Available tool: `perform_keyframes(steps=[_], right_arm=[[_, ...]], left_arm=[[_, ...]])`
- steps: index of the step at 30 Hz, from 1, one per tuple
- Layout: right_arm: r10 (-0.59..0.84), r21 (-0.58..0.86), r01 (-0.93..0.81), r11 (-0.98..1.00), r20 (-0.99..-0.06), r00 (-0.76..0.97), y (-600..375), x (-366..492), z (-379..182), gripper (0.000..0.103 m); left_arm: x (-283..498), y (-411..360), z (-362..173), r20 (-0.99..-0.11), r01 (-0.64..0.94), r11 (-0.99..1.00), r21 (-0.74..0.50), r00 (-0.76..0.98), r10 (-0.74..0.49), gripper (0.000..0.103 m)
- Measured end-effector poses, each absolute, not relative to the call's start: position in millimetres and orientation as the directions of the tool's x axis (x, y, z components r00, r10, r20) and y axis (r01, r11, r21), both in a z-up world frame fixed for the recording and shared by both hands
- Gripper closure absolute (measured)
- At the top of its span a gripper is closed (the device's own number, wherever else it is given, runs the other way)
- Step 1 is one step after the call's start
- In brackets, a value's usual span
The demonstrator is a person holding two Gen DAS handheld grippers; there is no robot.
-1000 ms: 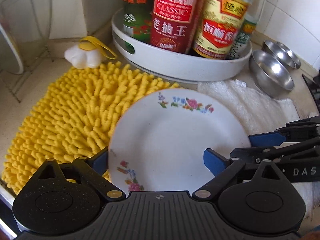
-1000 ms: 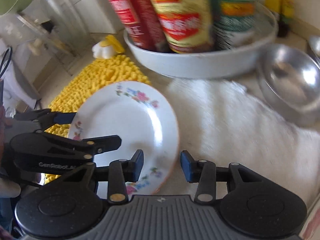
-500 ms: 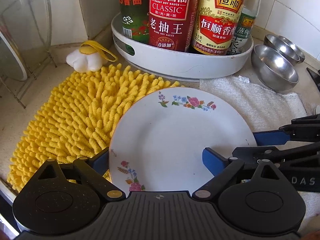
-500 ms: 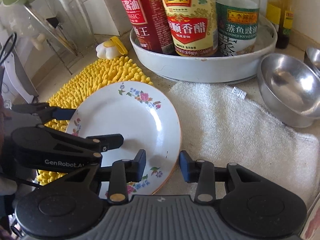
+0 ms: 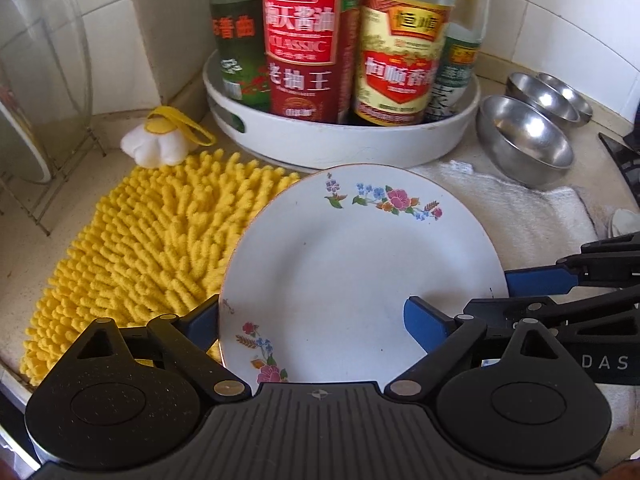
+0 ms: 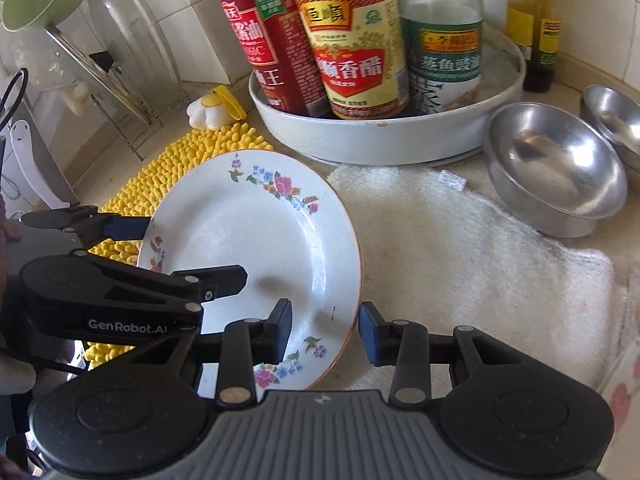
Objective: Organize plates and bowls
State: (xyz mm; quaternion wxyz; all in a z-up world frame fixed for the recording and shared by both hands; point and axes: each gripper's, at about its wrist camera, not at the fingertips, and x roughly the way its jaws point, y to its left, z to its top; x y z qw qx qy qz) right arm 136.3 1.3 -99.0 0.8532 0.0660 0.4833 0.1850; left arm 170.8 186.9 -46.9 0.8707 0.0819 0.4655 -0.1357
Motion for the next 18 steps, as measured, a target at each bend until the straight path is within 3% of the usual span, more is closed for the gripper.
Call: perform_keyframes(steps=[18], right_arm=[[0.383, 0.306, -0.236, 0.922, -0.804, 0.455, -9.6, 122.9, -110.2, 0.063]], left_arm=[[160.8, 169.6, -54.2, -0.849, 0.308, 0.95, 0.055, 0.515, -0.118, 0.004]])
